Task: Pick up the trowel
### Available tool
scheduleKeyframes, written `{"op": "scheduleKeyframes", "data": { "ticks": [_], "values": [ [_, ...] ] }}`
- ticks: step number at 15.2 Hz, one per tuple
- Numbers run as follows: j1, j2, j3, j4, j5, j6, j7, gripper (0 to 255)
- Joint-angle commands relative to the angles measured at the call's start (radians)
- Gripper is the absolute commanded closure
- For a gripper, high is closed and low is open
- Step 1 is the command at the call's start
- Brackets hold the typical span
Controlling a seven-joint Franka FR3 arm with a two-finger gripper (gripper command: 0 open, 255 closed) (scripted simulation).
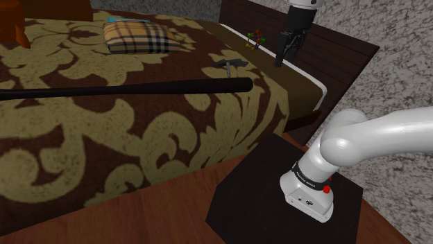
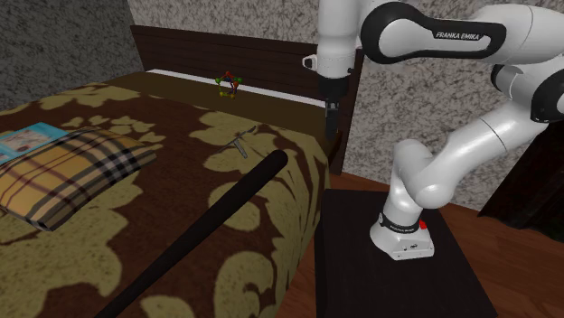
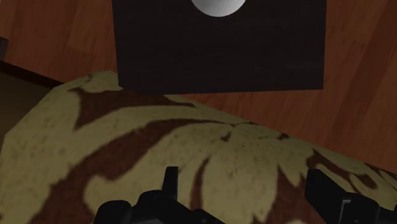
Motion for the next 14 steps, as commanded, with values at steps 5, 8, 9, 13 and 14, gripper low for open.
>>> {"op": "scheduleKeyframes", "data": {
  "ticks": [5, 8, 9, 13, 14],
  "values": [
    [-0.02, -0.008, -0.021, -0.12, -0.02, 0.226, 0.018, 0],
    [-0.035, 0.009, -0.038, -0.194, -0.036, 0.403, 0.032, 0],
    [-0.041, 0.019, -0.044, -0.216, -0.041, 0.463, 0.037, 0],
    [-0.064, 0.085, -0.068, -0.281, -0.062, 0.708, 0.058, 0],
    [-0.07, 0.107, -0.074, -0.293, -0.066, 0.771, 0.063, 0]
  ]
}}
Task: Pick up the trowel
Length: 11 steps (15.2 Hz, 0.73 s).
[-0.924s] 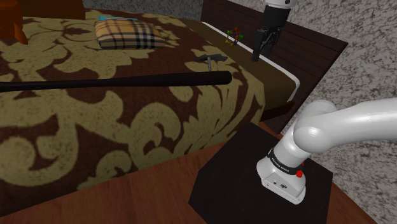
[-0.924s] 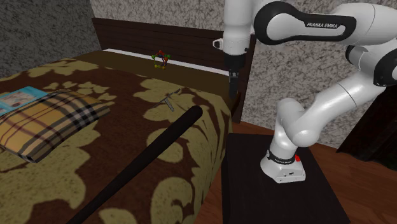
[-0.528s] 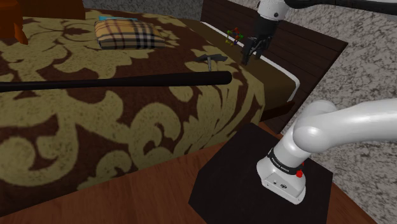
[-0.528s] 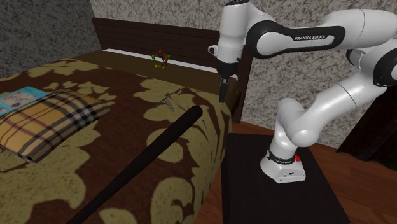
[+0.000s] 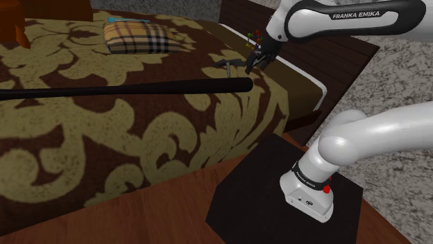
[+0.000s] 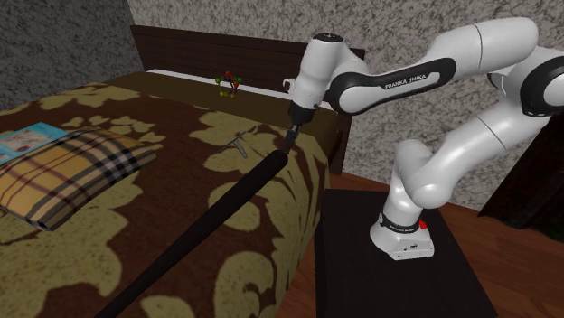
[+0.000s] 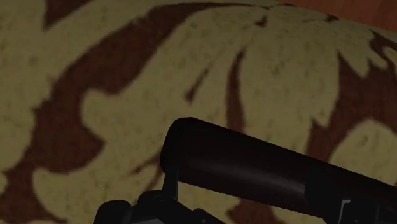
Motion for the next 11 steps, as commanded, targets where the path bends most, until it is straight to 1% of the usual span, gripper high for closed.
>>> {"op": "scheduleKeyframes", "data": {
  "ticks": [1, 6, 11],
  "values": [
    [-0.012, 0.043, -0.013, -0.021, -0.01, 0.128, 0.01, 0],
    [-0.039, 0.197, -0.043, -0.034, -0.029, 0.438, 0.038, 0],
    [-0.057, 0.385, -0.072, 0.006, -0.031, 0.727, 0.062, 0]
  ]
}}
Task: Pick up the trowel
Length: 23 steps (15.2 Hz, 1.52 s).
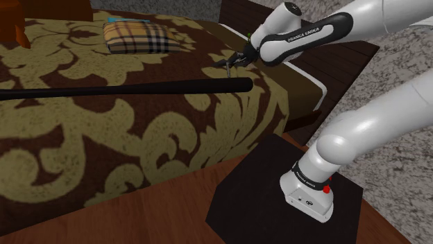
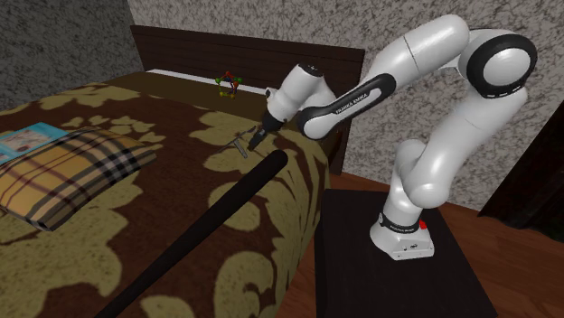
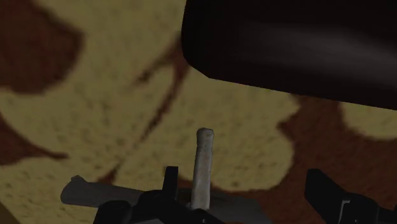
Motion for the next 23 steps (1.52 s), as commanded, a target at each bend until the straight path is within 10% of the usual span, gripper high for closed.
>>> {"op": "scheduleKeyframes", "data": {
  "ticks": [1, 5, 15, 16, 23],
  "values": [
    [-0.004, 0.076, -0.017, 0.025, 0.006, 0.115, 0.002, 0],
    [0.014, 0.231, -0.058, 0.099, 0.051, 0.306, -0.008, 0],
    [0.063, 0.313, -0.102, 0.066, 0.103, 0.42, -0.048, 0],
    [0.06, 0.312, -0.1, 0.065, 0.101, 0.42, -0.046, 255],
    [0.06, 0.312, -0.099, 0.065, 0.101, 0.42, -0.046, 255]
  ]
}}
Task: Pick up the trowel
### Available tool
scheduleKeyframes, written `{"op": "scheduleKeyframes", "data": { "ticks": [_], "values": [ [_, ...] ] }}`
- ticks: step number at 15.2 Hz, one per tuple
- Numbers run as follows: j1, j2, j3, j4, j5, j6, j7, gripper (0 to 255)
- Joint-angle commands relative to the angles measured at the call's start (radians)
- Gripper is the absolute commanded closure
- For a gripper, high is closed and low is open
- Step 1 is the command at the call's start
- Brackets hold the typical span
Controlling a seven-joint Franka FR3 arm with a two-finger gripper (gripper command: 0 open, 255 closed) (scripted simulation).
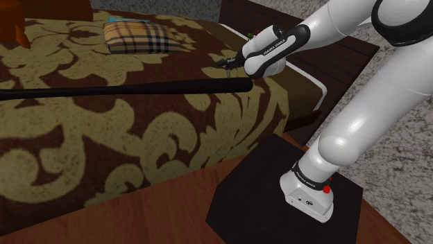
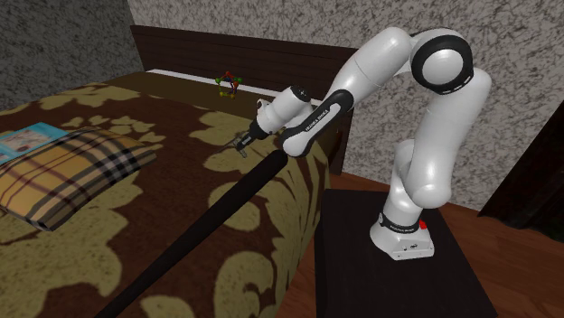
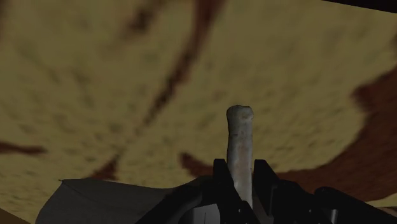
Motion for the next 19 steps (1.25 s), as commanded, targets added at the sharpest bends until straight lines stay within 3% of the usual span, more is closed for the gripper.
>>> {"op": "scheduleKeyframes", "data": {
  "ticks": [1, 8, 19],
  "values": [
    [0.0, 0.0, 0.0, 0.0, 0.0, 0.0, 0.0, 255],
    [-0.045, -0.065, 0.039, 0.026, -0.044, -0.09, 0.034, 255],
    [-0.053, -0.149, 0.053, 0.079, -0.057, -0.226, 0.042, 255]
  ]
}}
